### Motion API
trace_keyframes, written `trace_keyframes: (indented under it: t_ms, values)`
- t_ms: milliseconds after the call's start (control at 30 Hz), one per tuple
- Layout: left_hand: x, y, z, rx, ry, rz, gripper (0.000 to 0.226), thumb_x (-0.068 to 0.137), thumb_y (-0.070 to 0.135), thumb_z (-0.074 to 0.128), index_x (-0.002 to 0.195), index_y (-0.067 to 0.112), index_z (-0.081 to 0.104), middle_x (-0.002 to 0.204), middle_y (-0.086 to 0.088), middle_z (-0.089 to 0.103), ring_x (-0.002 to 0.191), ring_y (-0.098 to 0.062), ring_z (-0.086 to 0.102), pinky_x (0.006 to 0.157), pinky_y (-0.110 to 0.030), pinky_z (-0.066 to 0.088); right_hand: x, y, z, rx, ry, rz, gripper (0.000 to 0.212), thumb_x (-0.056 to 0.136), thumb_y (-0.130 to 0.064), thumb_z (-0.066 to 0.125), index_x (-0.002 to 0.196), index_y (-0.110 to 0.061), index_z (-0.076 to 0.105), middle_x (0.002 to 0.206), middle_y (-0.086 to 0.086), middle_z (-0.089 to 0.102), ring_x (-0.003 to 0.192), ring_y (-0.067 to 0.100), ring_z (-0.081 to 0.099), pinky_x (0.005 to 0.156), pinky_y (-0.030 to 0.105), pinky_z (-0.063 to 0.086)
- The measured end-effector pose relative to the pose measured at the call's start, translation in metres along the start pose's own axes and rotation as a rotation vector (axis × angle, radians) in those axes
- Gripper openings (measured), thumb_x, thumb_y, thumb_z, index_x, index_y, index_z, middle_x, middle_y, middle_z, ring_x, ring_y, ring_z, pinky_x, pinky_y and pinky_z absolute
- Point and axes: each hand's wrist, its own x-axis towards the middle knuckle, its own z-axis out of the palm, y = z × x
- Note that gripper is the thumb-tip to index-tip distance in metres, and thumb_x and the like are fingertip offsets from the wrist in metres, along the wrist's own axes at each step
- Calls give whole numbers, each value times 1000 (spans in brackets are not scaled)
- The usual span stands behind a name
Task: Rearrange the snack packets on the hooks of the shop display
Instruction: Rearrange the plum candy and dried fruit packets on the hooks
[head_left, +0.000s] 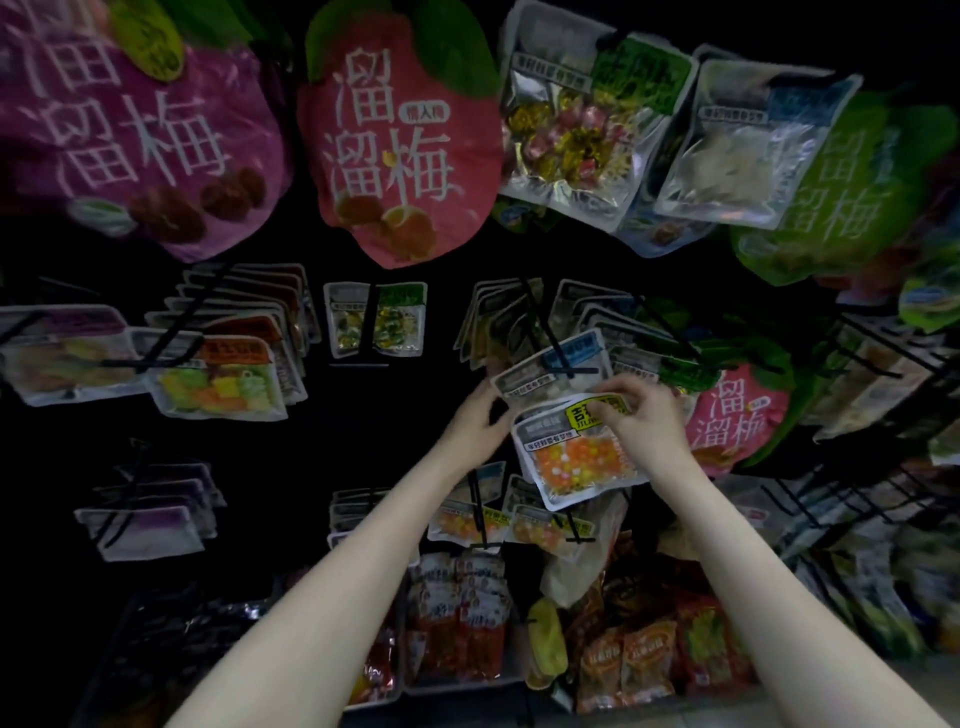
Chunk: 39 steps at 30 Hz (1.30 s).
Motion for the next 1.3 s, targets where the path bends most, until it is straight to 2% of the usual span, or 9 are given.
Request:
trace_keyframes:
  t_ms: [167,400,533,733,833,900,1067,1200,1300]
  values:
    - [1,0,-14,-51,-29,-23,37,94,14,52,130,8,48,125,3,47,122,-12,43,90,-9,32,0,-3,3,24,-21,-2,10,83,-6,67,92,-12,65,93,-3,60,94,10,54,80,19,33]
    - [-3,15,-32,-86,116,-2,24,88,14,61,112,9,62,104,-5,64,99,-20,61,85,-30,48,-3,0,0,13,-28,-59,12,82,-7,69,86,-18,64,87,-8,62,90,10,57,82,25,41]
    - [4,42,-31,108,73,100,25,86,13,64,111,8,63,98,2,62,93,-11,57,80,-20,42,-5,0,-5,60,-22,-44,11,83,-6,67,85,-16,65,87,-6,63,91,12,57,84,27,42]
    - [15,69,-26,312,105,66,14,89,14,60,100,11,68,93,1,63,92,-12,59,77,-22,43,-10,-1,-18,118,-25,-102,12,83,-5,67,86,-16,65,85,-7,62,90,14,59,83,29,46]
    - [4,81,-39,310,-20,109,8,90,12,59,92,15,66,86,5,61,80,-2,57,69,-14,42,-13,-1,-22,216,-25,-95,13,82,-3,67,85,-15,65,83,-10,63,84,11,61,79,25,48]
    - [-10,81,-49,313,-5,119,8,90,12,59,88,18,64,82,8,61,75,2,57,66,-15,44,-15,-4,-21,305,-27,-59,16,82,-2,67,84,-17,64,82,-10,63,81,7,60,75,22,46]
    - [-43,57,-68,429,236,-41,10,91,15,57,95,16,66,89,2,64,83,-13,61,67,-26,45,-10,-17,-4,447,28,41,16,85,-7,65,84,-23,62,103,-5,63,113,19,52,89,32,42]
    - [-62,58,-88,457,228,-120,14,93,13,54,102,11,65,86,-9,68,75,-25,65,67,-38,52,0,-25,13,474,94,152,15,86,-9,65,97,-18,64,124,8,59,123,22,48,97,35,41]
    - [-68,58,-98,481,221,-94,15,94,11,53,102,9,65,82,-11,68,64,-22,63,55,-28,47,3,-26,20,488,138,208,17,87,-8,63,103,-13,64,123,7,59,122,22,48,96,31,41]
